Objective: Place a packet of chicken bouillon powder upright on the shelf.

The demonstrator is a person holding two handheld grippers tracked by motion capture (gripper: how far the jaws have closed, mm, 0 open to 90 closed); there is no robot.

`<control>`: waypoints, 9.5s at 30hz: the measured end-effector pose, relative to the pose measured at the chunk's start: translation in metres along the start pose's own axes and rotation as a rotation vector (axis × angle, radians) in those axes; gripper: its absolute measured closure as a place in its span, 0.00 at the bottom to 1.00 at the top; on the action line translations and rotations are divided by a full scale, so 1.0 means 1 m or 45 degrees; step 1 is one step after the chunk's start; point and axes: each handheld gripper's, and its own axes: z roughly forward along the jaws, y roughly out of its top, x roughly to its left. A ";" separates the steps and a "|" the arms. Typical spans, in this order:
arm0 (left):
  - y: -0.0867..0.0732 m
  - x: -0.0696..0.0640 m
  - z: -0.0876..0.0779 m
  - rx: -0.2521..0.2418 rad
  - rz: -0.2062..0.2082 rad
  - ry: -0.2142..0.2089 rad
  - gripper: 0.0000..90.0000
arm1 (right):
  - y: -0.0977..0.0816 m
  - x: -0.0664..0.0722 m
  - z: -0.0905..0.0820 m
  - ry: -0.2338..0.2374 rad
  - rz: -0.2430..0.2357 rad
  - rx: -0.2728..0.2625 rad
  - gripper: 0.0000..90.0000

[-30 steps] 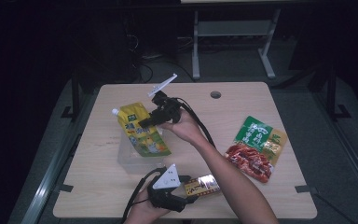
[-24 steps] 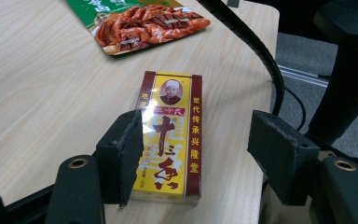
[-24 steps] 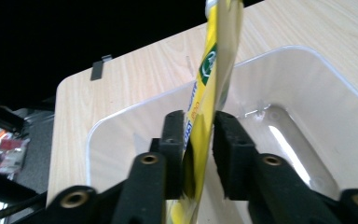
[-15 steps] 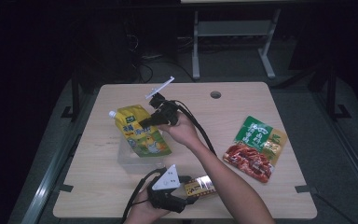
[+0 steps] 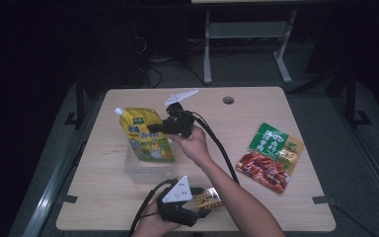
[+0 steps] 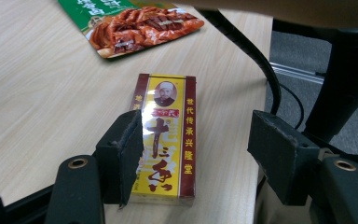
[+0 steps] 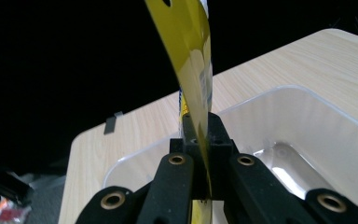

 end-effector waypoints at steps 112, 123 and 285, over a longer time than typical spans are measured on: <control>-0.009 0.019 0.050 0.397 0.077 0.096 0.33 | -0.137 0.007 -0.183 -0.279 0.175 0.105 0.34; -0.007 0.017 0.045 0.341 0.047 0.154 0.36 | -0.149 0.005 -0.180 -0.282 0.225 0.144 0.30; 0.000 -0.006 0.016 0.055 -0.088 0.218 0.28 | 0.003 0.040 -0.034 0.185 -0.403 0.294 0.74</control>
